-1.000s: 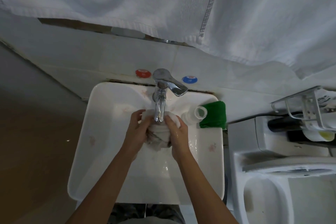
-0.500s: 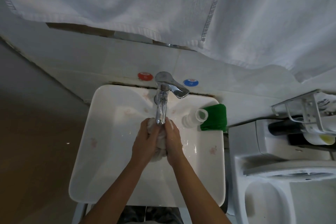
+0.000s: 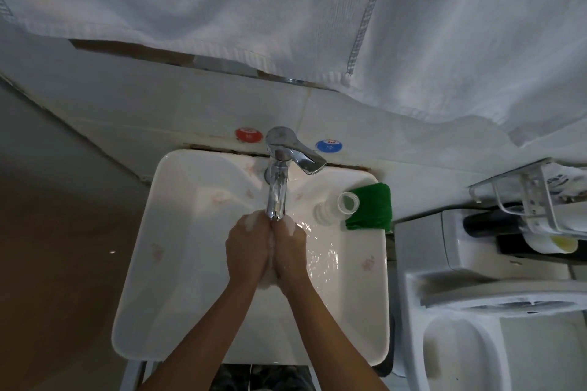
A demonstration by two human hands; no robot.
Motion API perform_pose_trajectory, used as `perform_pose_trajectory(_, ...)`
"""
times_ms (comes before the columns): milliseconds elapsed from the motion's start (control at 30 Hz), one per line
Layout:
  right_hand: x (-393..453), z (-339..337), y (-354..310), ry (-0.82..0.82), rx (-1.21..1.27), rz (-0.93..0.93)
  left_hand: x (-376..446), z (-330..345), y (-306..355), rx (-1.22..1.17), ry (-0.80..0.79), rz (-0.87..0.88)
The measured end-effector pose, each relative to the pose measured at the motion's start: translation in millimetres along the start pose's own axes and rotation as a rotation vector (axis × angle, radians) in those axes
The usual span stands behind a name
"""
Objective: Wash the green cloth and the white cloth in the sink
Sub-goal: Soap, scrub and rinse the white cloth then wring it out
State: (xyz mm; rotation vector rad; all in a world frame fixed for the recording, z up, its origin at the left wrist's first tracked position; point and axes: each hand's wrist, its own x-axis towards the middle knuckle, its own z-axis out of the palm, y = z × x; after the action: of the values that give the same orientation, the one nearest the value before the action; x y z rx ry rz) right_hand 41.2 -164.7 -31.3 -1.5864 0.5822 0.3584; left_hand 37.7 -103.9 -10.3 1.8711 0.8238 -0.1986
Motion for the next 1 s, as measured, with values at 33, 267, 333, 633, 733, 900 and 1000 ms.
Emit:
perform_pose_trajectory(33, 2, 0, 0, -0.001, -0.002, 0.004, 0, 0, 1, -0.023, 0.019, 0.000)
perform_pose_trajectory(267, -3, -3, -9, 0.013, -0.091, -0.086, 1, 3, -3, -0.252, 0.090, -0.066)
perform_pose_trajectory(333, -9, -2, -12, -0.013, -0.073, -0.089, 4, 2, -5, -0.311, 0.108, -0.060)
perform_pose_trajectory(633, -13, -13, 13, -0.078, -0.136, -0.197, 3, -8, 5, -0.382, 0.022, 0.056)
perform_pose_trajectory(733, -5, -13, 11, -0.040, -0.123, -0.115, 3, -8, -1, -0.365, -0.139, 0.032)
perform_pose_trajectory(900, 7, -21, 7, 0.005, -0.012, -0.046, 2, -15, -5, -0.392, -0.326, 0.033)
perform_pose_trajectory(1000, 7, -18, 4, 0.015, 0.038, -0.019, -1, -12, -2, -0.362, -0.331, 0.084)
